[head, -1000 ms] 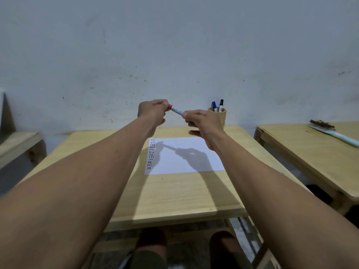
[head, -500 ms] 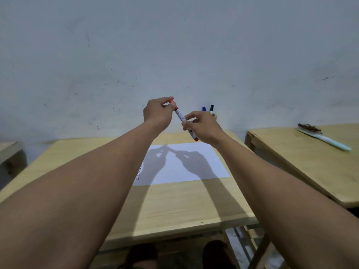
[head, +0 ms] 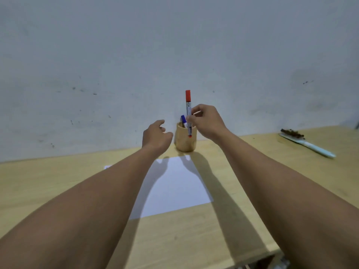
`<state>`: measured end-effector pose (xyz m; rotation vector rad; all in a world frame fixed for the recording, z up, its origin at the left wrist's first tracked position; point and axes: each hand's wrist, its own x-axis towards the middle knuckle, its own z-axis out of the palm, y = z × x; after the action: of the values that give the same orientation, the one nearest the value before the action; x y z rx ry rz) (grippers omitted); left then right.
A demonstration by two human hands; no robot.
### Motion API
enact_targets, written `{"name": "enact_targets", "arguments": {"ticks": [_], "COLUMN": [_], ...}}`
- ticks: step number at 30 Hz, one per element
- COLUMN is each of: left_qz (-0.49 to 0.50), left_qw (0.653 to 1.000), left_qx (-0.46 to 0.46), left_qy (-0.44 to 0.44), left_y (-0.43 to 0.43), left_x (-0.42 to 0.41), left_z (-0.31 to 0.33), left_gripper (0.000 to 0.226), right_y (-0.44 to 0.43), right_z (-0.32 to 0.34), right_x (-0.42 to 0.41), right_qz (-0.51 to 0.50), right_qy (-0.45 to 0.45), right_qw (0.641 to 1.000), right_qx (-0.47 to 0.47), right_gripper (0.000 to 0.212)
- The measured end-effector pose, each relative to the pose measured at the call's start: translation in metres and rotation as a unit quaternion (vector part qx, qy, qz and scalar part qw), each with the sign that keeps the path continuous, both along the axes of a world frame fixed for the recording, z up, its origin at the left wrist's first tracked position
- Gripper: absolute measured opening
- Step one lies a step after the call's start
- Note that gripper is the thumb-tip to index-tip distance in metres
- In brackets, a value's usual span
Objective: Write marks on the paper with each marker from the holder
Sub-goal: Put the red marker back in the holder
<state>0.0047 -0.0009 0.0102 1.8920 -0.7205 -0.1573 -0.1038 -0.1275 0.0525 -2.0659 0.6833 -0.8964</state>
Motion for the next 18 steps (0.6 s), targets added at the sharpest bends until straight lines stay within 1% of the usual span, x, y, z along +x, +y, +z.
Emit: {"name": "enact_targets", "arguments": {"ticks": [4, 8, 10, 12, 16, 18], "left_qz": [-0.032, -0.038, -0.036, -0.038, -0.026, -0.017], "left_qw": [0.998, 0.998, 0.997, 0.997, 0.999, 1.0], "left_qx": [0.045, 0.051, 0.06, 0.062, 0.04, 0.018], "left_qy": [-0.005, -0.008, -0.014, -0.019, -0.018, -0.006], "left_y": [-0.031, -0.058, -0.067, -0.075, -0.086, -0.088], "left_x": [0.005, 0.011, 0.014, 0.017, 0.02, 0.023], "left_z": [-0.017, -0.028, -0.034, -0.041, -0.056, -0.061], "left_gripper": [0.077, 0.091, 0.094, 0.085, 0.044, 0.037], "right_y": [-0.021, -0.038, -0.045, -0.049, -0.055, -0.058], "right_z": [0.007, 0.008, 0.003, -0.004, -0.018, -0.026], "right_x": [0.016, 0.032, 0.04, 0.047, 0.055, 0.059], "right_qz": [-0.021, -0.031, -0.035, -0.037, -0.031, -0.032], "right_qy": [-0.002, -0.002, 0.002, 0.008, 0.053, 0.077], "right_qw": [1.0, 0.999, 0.999, 0.999, 0.997, 0.996], "right_qx": [-0.018, -0.03, -0.028, -0.028, -0.044, -0.045], "right_gripper": [0.013, 0.015, 0.014, 0.014, 0.014, 0.013]}}
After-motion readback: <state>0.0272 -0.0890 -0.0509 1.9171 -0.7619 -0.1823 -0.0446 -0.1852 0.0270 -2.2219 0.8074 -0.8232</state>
